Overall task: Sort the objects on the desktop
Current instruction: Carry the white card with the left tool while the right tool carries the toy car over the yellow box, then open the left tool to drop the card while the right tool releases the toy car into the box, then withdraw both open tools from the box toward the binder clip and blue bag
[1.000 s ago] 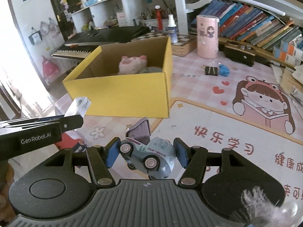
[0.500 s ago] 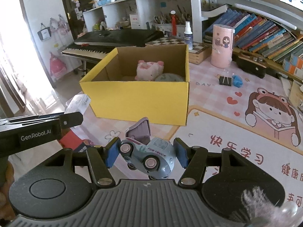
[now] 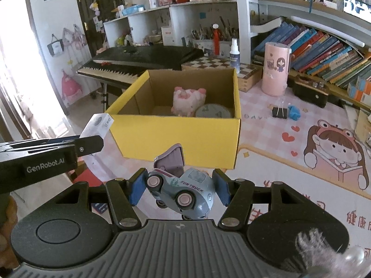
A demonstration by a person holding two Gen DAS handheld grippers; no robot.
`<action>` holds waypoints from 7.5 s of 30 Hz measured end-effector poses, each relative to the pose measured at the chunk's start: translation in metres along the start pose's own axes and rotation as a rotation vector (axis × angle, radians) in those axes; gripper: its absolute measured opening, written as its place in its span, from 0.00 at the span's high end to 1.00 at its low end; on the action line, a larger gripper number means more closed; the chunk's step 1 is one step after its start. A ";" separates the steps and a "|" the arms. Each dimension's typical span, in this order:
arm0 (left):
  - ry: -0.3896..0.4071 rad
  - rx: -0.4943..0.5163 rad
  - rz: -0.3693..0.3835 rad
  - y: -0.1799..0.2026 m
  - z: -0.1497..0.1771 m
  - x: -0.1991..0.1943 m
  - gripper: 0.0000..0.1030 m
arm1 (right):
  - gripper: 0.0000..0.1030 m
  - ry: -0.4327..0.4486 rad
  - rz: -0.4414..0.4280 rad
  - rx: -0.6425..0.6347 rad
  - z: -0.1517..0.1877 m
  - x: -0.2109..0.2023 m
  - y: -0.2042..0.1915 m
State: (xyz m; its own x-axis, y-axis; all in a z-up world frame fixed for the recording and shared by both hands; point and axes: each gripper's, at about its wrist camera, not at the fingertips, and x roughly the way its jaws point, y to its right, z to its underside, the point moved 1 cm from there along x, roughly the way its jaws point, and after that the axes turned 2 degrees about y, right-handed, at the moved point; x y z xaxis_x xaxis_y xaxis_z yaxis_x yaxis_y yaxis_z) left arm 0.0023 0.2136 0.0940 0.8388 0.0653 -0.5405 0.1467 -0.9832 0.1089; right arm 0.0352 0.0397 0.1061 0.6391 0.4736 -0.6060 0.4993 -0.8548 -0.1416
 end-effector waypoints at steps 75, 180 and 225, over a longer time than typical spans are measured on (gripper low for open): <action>-0.102 0.044 -0.211 0.022 -0.041 0.131 0.64 | 0.42 -0.124 -0.154 -0.320 -0.092 0.161 0.047; -0.097 0.131 -0.024 0.134 0.013 0.063 0.12 | 0.00 -0.015 0.288 0.094 0.031 -0.003 0.143; -0.041 0.103 -0.131 0.290 -0.045 0.178 0.17 | 0.32 0.052 0.218 0.086 -0.059 0.048 0.356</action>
State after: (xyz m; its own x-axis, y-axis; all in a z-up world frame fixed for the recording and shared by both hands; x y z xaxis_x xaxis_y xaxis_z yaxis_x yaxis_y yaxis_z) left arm 0.2176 -0.0519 0.0665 0.7938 0.1891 -0.5780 0.1973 -0.9791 -0.0495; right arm 0.2778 -0.2296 0.0725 0.7569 0.2840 -0.5886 0.2956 -0.9520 -0.0793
